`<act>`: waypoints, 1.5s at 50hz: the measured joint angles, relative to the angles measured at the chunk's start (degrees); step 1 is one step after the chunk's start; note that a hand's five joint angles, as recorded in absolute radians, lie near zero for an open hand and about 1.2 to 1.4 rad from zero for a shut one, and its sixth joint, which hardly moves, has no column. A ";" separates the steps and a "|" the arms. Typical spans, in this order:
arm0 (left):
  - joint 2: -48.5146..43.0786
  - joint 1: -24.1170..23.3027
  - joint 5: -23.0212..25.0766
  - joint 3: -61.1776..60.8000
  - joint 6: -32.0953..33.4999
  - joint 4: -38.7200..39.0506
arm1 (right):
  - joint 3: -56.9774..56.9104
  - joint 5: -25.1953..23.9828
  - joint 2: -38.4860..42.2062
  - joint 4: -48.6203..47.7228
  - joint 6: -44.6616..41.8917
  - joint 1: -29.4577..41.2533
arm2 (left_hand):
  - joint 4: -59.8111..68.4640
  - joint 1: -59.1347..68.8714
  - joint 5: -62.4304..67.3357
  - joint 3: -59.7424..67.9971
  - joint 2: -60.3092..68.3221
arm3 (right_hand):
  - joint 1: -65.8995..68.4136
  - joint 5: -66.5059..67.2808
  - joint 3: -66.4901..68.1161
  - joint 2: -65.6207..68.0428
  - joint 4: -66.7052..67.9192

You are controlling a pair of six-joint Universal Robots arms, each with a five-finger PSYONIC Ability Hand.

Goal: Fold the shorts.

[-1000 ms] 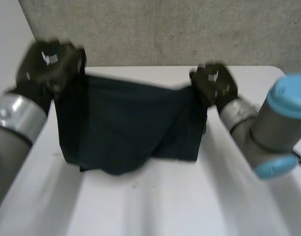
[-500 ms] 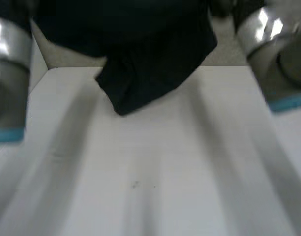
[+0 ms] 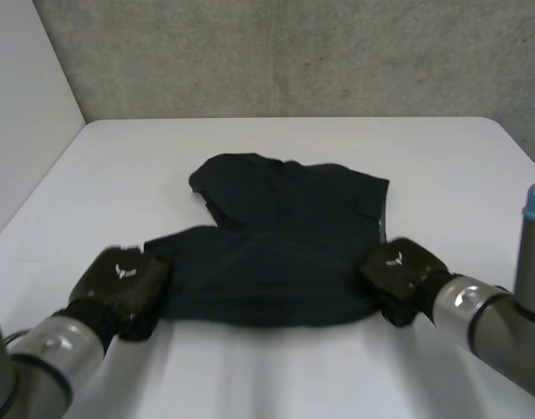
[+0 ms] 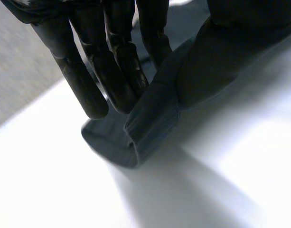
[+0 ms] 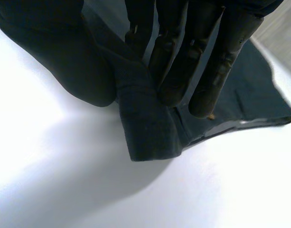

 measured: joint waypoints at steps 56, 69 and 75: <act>-23.22 -6.56 -9.89 52.02 27.41 48.83 | -47.80 10.55 6.52 -27.84 5.57 2.54 | 0.05 0.00 0.99 0.05 0.00 | 0.00 0.00 0.00 0.00 0.00; -19.08 -6.93 -12.05 26.93 17.31 40.63 | -29.54 8.99 6.07 -26.73 5.26 3.55 | 0.04 0.00 1.11 0.07 0.06 | 0.00 0.00 0.00 0.00 0.00; -17.30 -8.33 -12.48 15.37 13.11 30.30 | -16.25 6.50 6.37 -22.12 4.62 3.55 | 0.05 0.00 1.10 0.07 0.06 | 0.00 0.01 0.00 0.00 0.00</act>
